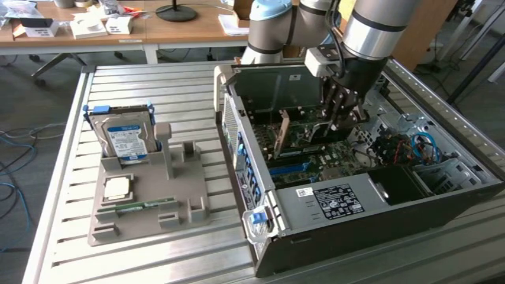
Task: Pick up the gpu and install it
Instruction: 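Insert the gpu into the slot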
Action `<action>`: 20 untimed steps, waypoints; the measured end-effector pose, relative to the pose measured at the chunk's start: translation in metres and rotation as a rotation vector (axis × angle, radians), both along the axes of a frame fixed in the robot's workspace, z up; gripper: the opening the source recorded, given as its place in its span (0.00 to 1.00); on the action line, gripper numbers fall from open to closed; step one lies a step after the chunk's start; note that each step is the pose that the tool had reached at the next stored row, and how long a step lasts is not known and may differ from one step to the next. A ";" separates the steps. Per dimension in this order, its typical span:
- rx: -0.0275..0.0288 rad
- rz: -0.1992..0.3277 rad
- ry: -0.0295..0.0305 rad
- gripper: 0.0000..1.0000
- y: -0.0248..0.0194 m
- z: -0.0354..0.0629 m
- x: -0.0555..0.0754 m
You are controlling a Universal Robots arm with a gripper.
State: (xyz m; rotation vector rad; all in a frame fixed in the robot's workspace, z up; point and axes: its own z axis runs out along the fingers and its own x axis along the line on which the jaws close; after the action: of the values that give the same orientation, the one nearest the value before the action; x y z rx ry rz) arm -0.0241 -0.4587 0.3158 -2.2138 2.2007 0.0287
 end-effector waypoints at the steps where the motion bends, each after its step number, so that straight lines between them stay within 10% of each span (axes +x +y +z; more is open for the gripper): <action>1: 0.0001 0.000 0.0000 0.26 0.0000 -0.0001 -0.001; 20: -0.0004 0.000 0.0001 0.26 0.0003 -0.0213 -0.013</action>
State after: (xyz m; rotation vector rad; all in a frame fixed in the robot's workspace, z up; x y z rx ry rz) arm -0.0370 -0.4584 0.2945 -2.2141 2.2010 0.0284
